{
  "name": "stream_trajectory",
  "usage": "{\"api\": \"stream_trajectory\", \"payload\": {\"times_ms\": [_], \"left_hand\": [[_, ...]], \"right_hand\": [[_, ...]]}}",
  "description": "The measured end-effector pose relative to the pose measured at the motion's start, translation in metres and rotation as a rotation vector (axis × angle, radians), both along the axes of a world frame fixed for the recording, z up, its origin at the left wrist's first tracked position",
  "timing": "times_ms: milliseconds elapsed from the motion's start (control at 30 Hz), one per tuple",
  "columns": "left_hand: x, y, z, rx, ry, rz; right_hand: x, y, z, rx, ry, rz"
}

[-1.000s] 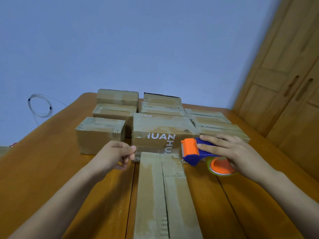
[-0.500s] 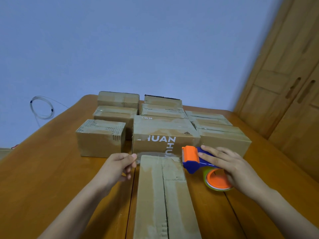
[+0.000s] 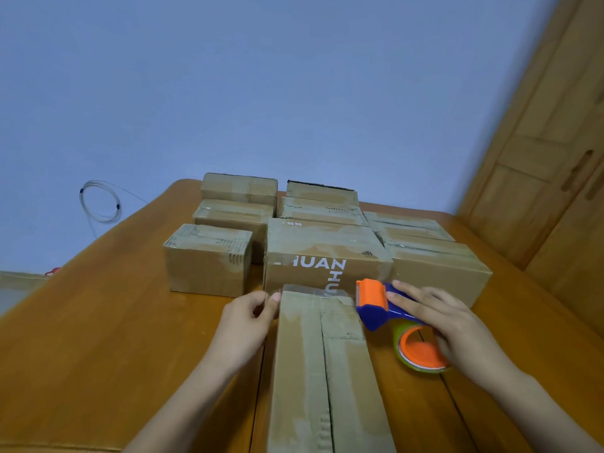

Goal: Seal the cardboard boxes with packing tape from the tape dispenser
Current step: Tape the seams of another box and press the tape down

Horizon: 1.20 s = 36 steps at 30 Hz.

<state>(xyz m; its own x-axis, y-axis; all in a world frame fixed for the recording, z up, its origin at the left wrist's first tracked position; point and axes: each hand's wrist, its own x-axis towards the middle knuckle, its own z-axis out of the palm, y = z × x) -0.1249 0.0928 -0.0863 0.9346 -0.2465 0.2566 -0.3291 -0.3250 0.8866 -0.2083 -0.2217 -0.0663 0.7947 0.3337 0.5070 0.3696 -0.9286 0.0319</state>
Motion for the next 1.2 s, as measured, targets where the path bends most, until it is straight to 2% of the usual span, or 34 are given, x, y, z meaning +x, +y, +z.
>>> {"api": "stream_trajectory", "payload": {"times_ms": [133, 267, 600, 800, 1000, 1200], "left_hand": [[0.003, 0.001, -0.006, 0.075, 0.079, 0.042], [-0.002, -0.001, -0.012, 0.026, 0.213, 0.006], [-0.016, 0.008, 0.025, -0.041, 0.082, 0.086], [-0.021, 0.021, 0.06, 0.205, 0.136, -0.068], [-0.013, 0.02, 0.1, 0.589, 0.14, -0.227], [0.009, 0.005, 0.096, 0.824, 0.106, -0.265]], "right_hand": [[0.0, 0.003, 0.001, -0.028, -0.024, -0.018], [-0.004, 0.007, 0.0, -0.036, -0.047, -0.027], [-0.016, 0.014, -0.009, -0.021, -0.074, -0.126], [-0.027, 0.032, -0.017, 0.047, -0.082, -0.18], [-0.043, 0.092, -0.031, 0.049, -0.205, -0.258], [-0.041, 0.147, -0.044, 0.147, -0.127, -0.4]]}}
